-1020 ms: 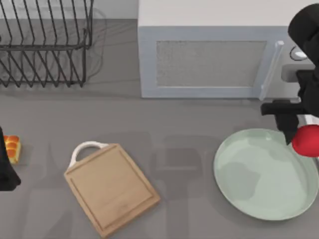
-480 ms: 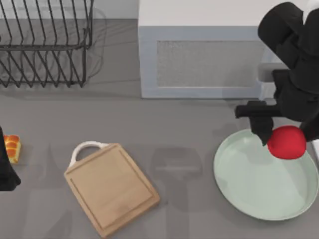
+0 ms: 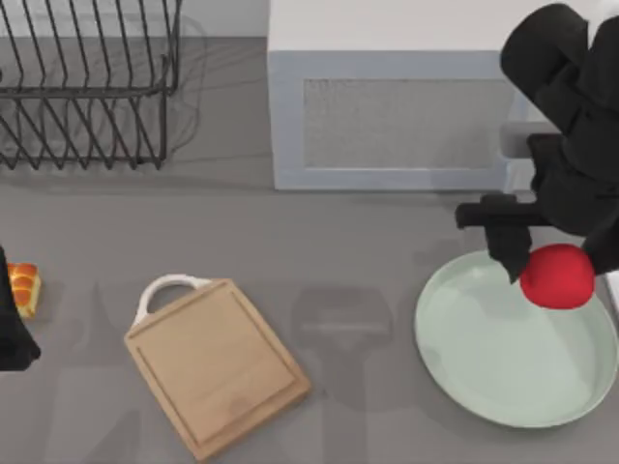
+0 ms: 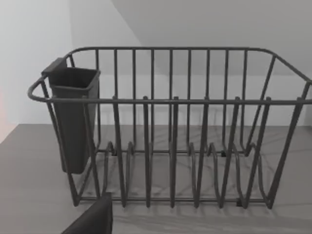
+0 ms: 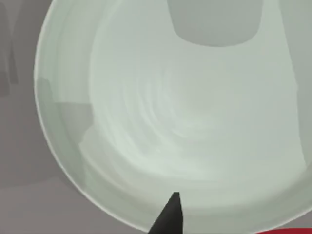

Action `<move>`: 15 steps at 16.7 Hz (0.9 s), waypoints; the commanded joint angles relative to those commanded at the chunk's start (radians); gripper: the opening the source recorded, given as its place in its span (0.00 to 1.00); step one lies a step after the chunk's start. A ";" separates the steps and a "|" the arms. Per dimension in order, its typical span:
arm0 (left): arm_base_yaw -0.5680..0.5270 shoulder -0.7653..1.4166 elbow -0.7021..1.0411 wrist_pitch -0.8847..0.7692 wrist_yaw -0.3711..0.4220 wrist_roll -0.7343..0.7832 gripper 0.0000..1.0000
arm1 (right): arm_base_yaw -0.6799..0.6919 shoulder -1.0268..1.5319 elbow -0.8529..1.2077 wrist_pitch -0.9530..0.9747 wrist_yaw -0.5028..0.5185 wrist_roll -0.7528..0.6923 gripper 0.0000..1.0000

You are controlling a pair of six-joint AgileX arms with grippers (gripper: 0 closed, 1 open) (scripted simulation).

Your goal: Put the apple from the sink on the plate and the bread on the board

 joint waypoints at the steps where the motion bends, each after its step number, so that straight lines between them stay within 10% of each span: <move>1: 0.000 0.000 0.000 0.000 0.000 0.000 1.00 | 0.000 0.000 0.000 0.000 0.000 0.000 0.60; 6: 0.000 0.000 0.000 0.000 0.000 0.000 1.00 | 0.000 0.000 0.000 0.000 0.000 0.000 0.98; 15: 0.000 0.000 0.000 0.000 0.000 0.000 1.00 | -0.001 0.001 0.000 0.000 0.000 0.000 1.00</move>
